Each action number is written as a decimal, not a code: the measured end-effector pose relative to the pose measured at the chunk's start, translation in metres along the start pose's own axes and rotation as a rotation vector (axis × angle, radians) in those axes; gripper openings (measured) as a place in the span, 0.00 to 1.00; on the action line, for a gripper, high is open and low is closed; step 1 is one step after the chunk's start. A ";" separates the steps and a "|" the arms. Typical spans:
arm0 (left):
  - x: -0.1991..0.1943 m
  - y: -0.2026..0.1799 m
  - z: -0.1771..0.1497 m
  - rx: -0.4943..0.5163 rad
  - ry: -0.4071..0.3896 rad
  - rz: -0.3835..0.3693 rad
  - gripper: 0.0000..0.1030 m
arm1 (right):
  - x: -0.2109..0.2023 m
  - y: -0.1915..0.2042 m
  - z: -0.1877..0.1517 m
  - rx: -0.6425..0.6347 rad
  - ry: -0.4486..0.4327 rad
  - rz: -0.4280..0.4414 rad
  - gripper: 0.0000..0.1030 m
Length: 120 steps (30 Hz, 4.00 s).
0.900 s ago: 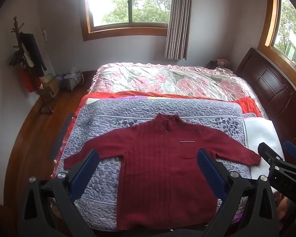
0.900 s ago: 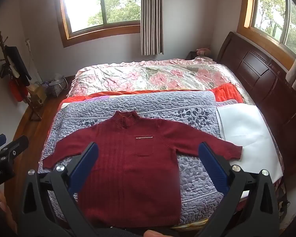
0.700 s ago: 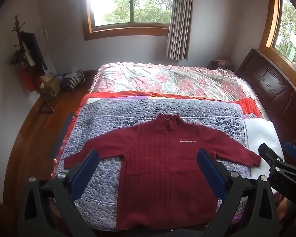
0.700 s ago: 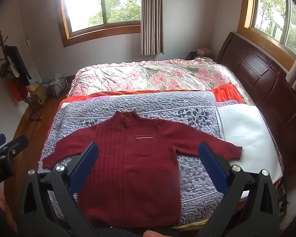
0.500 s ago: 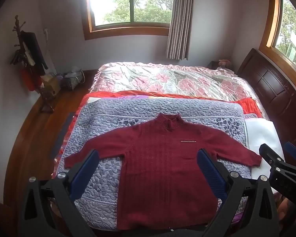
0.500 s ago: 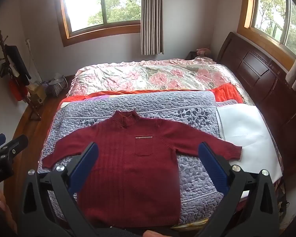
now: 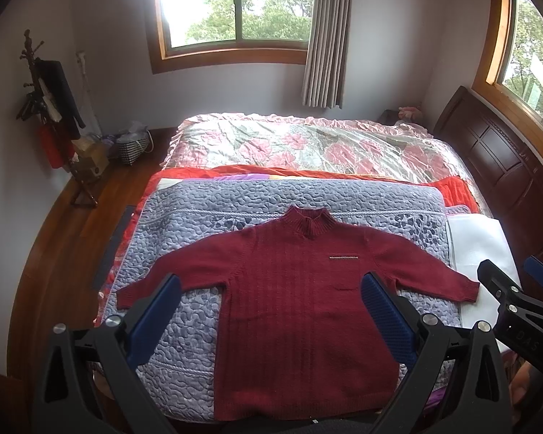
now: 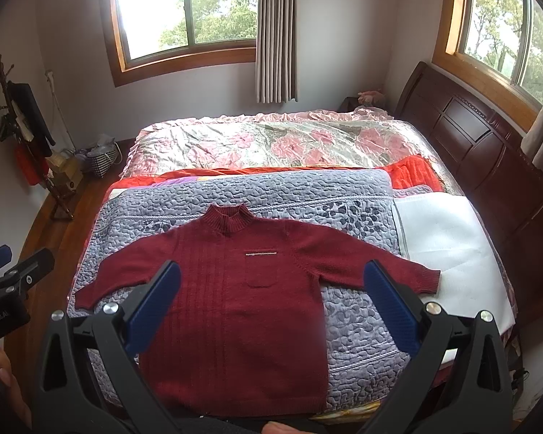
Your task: Fold small clothes
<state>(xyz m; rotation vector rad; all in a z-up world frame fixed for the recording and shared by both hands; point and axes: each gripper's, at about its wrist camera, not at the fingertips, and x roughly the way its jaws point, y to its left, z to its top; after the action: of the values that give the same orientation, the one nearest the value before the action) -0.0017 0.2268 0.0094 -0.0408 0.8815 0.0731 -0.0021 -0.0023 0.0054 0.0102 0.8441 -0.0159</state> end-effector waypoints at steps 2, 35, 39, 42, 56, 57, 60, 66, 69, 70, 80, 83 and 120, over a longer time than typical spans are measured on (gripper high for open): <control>0.000 -0.001 0.000 0.003 0.000 0.000 0.96 | 0.000 0.001 0.000 0.001 0.000 -0.001 0.97; 0.003 0.003 -0.003 -0.010 0.003 0.007 0.96 | 0.006 0.003 -0.001 0.000 0.012 -0.002 0.97; 0.003 0.003 -0.003 -0.010 0.004 0.007 0.96 | 0.006 0.002 0.000 0.000 0.013 -0.001 0.97; 0.003 0.003 -0.003 -0.010 0.004 0.007 0.96 | 0.006 0.003 -0.001 0.000 0.013 -0.002 0.97; 0.004 0.002 -0.002 -0.011 0.008 0.007 0.96 | 0.009 0.003 -0.003 -0.001 0.017 -0.003 0.97; 0.004 0.002 -0.002 -0.011 0.008 0.007 0.96 | 0.009 0.003 -0.003 -0.001 0.017 -0.003 0.97; 0.005 0.002 0.000 -0.011 0.011 0.007 0.96 | 0.010 0.002 -0.004 0.000 0.020 -0.002 0.97; 0.016 -0.001 0.003 0.004 0.024 0.002 0.96 | 0.017 0.002 -0.001 0.003 0.028 -0.004 0.97; 0.032 -0.007 0.004 0.036 0.049 -0.004 0.96 | 0.026 0.001 -0.002 -0.010 0.024 -0.020 0.97; 0.041 -0.009 0.004 0.040 0.075 -0.016 0.96 | 0.031 -0.003 -0.003 -0.017 0.006 -0.030 0.97; 0.113 -0.037 -0.006 0.055 0.013 -0.133 0.96 | 0.130 -0.144 -0.042 0.232 0.070 -0.107 0.76; 0.141 -0.056 -0.007 0.092 0.090 -0.149 0.96 | 0.162 -0.210 -0.071 0.426 0.128 -0.055 0.40; 0.309 -0.177 -0.025 0.107 0.361 -0.205 0.96 | 0.404 -0.518 -0.261 1.401 0.005 0.159 0.32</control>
<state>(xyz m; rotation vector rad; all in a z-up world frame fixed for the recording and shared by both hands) 0.1887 0.0637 -0.2441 -0.0453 1.2357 -0.1780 0.0624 -0.5201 -0.4713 1.3885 0.6903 -0.4543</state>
